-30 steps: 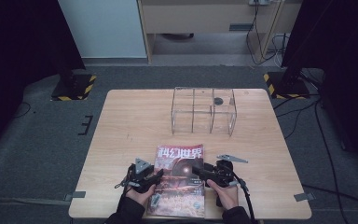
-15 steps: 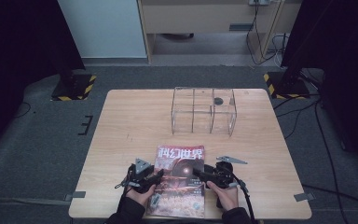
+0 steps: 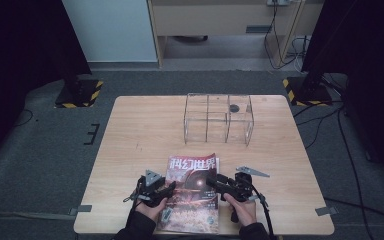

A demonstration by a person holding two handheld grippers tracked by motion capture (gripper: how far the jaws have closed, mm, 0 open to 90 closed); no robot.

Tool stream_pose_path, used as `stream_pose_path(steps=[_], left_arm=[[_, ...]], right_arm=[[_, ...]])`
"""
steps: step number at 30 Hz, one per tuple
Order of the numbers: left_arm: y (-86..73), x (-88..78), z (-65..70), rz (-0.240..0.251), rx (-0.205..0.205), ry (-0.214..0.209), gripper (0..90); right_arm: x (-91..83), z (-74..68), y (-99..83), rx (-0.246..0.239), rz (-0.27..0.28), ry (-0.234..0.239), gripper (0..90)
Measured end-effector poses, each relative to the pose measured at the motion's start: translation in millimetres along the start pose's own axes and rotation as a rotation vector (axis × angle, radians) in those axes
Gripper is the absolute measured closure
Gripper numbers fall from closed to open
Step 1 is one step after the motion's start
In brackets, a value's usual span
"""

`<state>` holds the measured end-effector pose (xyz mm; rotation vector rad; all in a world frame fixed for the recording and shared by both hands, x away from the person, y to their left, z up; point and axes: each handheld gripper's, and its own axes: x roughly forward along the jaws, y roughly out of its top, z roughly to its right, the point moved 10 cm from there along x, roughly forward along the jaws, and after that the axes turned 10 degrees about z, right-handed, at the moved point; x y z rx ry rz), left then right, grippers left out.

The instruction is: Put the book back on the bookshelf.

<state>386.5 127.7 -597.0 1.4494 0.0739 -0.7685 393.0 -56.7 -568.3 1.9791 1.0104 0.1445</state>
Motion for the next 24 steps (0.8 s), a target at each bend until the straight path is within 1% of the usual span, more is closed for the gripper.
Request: stream_pose_path(steps=[1,6,7,10,12,14,15,16,17,18,19,20,21,23,24], left_arm=[[0.0,0.0,0.1,0.000,-0.001,-0.001,52.2],[0.1,-0.1,0.0,0.001,-0.009,-0.001,52.2],[0.1,-0.1,0.0,0.002,-0.010,-0.001,52.1],[0.2,-0.1,0.0,0.003,-0.013,-0.002,52.1],[0.3,0.0,0.0,0.005,-0.014,-0.002,52.1],[0.2,-0.1,0.0,0.002,-0.013,-0.001,52.1],[0.2,-0.1,0.1,0.003,-0.013,-0.001,52.0],[0.2,-0.1,0.1,0.003,-0.014,-0.001,52.0],[0.2,0.0,0.1,0.003,-0.014,-0.001,52.0],[0.2,-0.1,0.1,0.003,-0.013,0.000,51.9],[0.2,-0.1,0.1,0.003,-0.014,0.000,51.9],[0.2,-0.1,0.1,0.003,-0.015,-0.001,51.9],[0.2,-0.1,0.1,0.003,-0.015,-0.001,51.9],[0.2,0.0,0.2,0.003,-0.016,-0.001,51.7],[0.2,0.0,0.2,0.003,-0.015,-0.002,51.7]], right_arm=[[0.6,0.8,-1.8,-0.013,-0.008,-0.002,35.8],[1.0,3.9,-4.7,-0.010,-0.016,-0.022,35.6],[1.3,5.7,-6.1,-0.017,-0.024,-0.033,35.6],[0.9,13.5,-14.3,-0.032,-0.071,-0.082,34.8],[0.9,16.3,-18.2,-0.030,-0.087,-0.091,34.3],[0.1,14.8,-16.8,-0.015,-0.075,-0.078,34.1],[-0.7,11.8,-14.1,0.002,-0.062,-0.058,34.3],[-2.2,5.6,-7.7,0.025,-0.023,-0.002,36.2],[-2.2,5.6,-7.7,0.025,-0.023,-0.002,36.2],[-2.7,3.3,-5.6,0.029,-0.009,0.014,36.8],[-2.1,0.4,-4.7,0.022,-0.002,0.028,36.2],[-0.5,0.4,-6.3,0.002,-0.004,0.022,36.0],[-0.5,0.4,-6.3,0.002,-0.004,0.022,36.0],[-0.7,2.6,-7.7,0.014,-0.010,0.012,35.9],[-0.7,4.2,-8.5,0.012,-0.017,0.002,35.7]])
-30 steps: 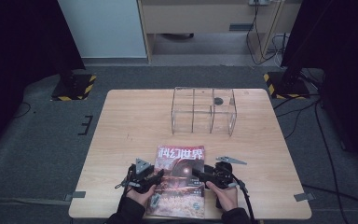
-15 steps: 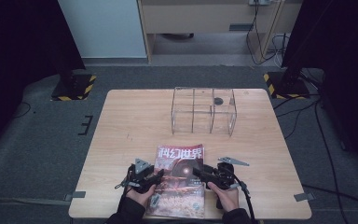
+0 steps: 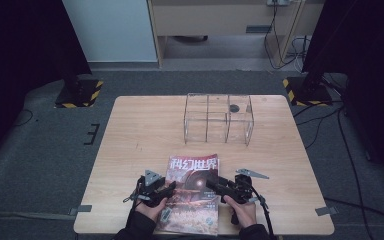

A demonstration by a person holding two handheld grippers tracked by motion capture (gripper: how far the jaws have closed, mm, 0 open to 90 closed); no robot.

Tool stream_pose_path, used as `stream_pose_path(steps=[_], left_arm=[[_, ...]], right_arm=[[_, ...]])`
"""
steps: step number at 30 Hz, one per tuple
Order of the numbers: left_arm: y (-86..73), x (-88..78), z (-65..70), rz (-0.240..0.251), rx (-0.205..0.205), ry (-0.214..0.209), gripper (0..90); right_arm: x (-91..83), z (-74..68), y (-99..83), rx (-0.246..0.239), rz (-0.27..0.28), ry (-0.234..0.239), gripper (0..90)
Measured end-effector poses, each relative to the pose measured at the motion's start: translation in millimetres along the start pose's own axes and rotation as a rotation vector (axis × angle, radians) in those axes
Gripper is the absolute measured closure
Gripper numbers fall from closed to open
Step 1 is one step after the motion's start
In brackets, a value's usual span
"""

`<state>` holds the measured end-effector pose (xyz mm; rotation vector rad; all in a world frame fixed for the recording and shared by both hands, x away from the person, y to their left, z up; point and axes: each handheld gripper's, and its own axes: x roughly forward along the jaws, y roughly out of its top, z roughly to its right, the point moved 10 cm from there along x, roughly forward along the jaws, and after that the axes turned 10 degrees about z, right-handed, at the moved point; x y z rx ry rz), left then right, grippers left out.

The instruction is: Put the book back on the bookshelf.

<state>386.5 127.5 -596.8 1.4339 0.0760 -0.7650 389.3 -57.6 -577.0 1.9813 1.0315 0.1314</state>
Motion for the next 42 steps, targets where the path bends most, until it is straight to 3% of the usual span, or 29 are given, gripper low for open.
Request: stream_pose_path(steps=[8,10,13,14,18,22,27,30,34,36,42], left_arm=[[-0.2,-0.1,0.5,0.001,-0.002,-0.001,50.0],[-0.3,-0.3,0.6,0.001,-0.004,-0.001,50.0],[-0.3,-0.3,0.8,0.001,-0.003,-0.002,49.9],[-0.3,-0.3,0.8,0.001,-0.003,-0.002,50.0],[-0.2,-0.3,0.6,0.002,-0.006,-0.002,49.9],[-0.1,-0.2,0.7,0.003,-0.007,-0.002,49.9],[0.1,-0.4,0.2,0.005,-0.019,-0.011,49.9],[0.4,-0.4,0.1,0.008,-0.030,-0.015,49.9],[0.3,-0.5,-0.3,0.006,-0.030,-0.016,49.8],[0.4,-0.4,-0.1,0.006,-0.031,-0.018,49.0],[0.4,-0.4,0.0,0.007,-0.032,-0.019,48.8]], right_arm=[[4.5,9.6,-9.1,-0.062,-0.069,-0.097,30.5],[4.7,8.7,-8.0,-0.061,-0.065,-0.094,30.6],[2.4,-5.8,5.6,-0.010,0.016,0.007,36.2],[2.6,-8.7,7.8,-0.015,0.030,0.024,36.4],[8.1,-3.4,-3.5,-0.063,-0.028,-0.032,36.0],[9.0,-1.2,-7.2,-0.059,-0.047,-0.038,36.7],[12.5,1.5,-9.1,-0.116,-0.099,-0.068,39.8],[14.7,1.2,-7.9,-0.126,-0.138,-0.069,39.4],[18.0,4.1,-5.0,-0.150,-0.140,-0.077,43.4],[17.1,6.8,-4.3,-0.187,-0.137,-0.099,52.9],[16.7,8.6,-4.4,-0.219,-0.142,-0.125,58.5]])
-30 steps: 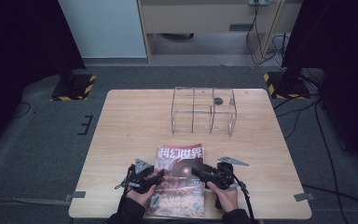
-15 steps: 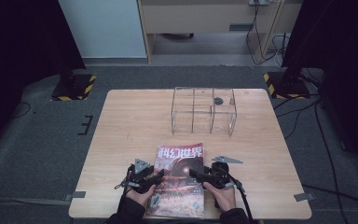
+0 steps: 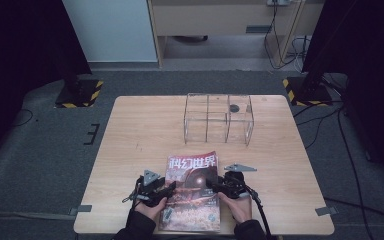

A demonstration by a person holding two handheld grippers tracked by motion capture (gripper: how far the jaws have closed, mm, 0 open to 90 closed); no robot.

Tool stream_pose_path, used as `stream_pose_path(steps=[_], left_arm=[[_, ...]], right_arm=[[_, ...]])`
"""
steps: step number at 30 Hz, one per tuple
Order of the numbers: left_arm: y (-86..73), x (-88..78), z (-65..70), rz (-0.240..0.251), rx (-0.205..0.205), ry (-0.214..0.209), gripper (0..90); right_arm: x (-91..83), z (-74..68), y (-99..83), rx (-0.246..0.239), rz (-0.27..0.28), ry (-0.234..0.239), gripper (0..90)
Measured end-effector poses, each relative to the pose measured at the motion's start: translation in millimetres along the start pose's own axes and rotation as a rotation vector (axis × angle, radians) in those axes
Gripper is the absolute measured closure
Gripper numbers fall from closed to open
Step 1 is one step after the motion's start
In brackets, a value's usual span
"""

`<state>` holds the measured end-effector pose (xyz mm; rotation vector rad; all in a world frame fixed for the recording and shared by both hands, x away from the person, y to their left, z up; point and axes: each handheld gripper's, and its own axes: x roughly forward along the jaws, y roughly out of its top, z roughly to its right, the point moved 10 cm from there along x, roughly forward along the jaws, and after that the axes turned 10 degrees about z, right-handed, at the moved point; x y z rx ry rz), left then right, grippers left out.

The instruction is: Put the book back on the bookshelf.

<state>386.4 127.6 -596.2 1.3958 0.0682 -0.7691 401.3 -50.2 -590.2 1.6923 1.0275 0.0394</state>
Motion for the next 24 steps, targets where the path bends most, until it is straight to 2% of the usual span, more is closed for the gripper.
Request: stream_pose_path(steps=[8,11,14,16,21,24], left_arm=[[0.3,-0.1,-0.4,0.003,-0.013,-0.008,48.7],[0.6,0.0,-0.5,0.003,-0.023,-0.019,48.3],[1.0,0.5,-0.2,0.004,-0.030,-0.037,45.3],[1.5,0.8,-0.4,0.005,-0.040,-0.046,44.1],[2.9,0.7,-2.2,0.015,-0.042,-0.048,42.0],[5.0,0.3,-4.4,0.030,-0.043,-0.047,39.1]], right_arm=[[-0.5,2.6,0.8,-0.040,-0.010,-0.046,70.9],[-2.5,3.2,2.7,-0.032,-0.004,-0.049,75.7],[-5.1,1.2,5.4,-0.021,0.007,-0.043,80.4],[-8.9,-3.9,11.5,0.000,0.028,-0.007,85.1],[-11.4,-8.5,15.3,-0.007,0.038,0.011,86.5],[-14.1,-12.2,18.7,0.000,0.061,0.029,87.0]])
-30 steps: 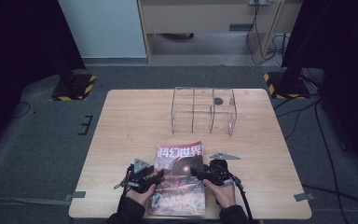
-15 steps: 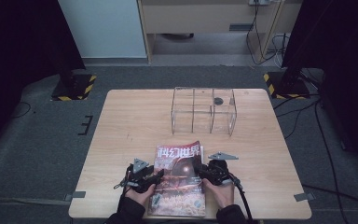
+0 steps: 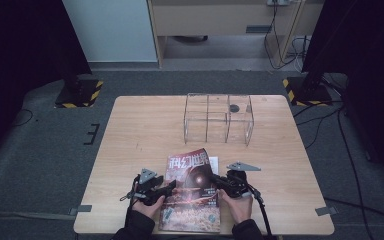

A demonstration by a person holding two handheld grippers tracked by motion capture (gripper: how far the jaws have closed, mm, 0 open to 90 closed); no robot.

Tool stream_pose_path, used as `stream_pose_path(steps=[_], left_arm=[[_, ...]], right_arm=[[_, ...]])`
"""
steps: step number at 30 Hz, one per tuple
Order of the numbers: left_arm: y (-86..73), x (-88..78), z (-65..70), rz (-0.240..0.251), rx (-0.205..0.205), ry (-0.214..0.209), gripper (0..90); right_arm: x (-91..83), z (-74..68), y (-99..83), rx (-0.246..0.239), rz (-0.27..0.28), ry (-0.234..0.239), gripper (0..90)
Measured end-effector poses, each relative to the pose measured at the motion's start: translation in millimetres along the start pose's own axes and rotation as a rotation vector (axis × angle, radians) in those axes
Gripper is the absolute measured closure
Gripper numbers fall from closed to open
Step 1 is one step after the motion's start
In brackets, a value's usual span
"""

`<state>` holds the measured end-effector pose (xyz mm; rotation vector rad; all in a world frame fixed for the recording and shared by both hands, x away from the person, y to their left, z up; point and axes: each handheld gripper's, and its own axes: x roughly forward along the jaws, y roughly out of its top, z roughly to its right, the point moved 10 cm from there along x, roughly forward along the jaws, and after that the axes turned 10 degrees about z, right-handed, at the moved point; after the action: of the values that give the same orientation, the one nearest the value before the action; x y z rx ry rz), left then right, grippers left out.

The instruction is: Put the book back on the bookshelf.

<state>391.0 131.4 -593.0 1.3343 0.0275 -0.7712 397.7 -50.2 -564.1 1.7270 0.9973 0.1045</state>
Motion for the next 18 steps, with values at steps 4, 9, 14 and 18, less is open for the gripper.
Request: stream_pose_path(steps=[4,9,14,18], left_arm=[[1.8,-0.2,-1.1,0.012,-0.003,-0.008,36.0],[4.5,-0.3,-0.7,0.028,-0.012,-0.027,33.1],[6.6,0.1,1.1,0.038,-0.038,-0.054,28.8],[10.2,-0.2,4.9,0.058,-0.055,-0.091,27.5]], right_arm=[[-4.7,-8.9,8.1,-0.013,0.031,0.040,87.1],[-11.4,-18.9,17.7,-0.040,0.074,0.074,87.1],[-22.7,-27.4,30.6,-0.067,0.144,0.117,87.2],[-28.5,-30.2,35.7,-0.086,0.167,0.131,87.2]])
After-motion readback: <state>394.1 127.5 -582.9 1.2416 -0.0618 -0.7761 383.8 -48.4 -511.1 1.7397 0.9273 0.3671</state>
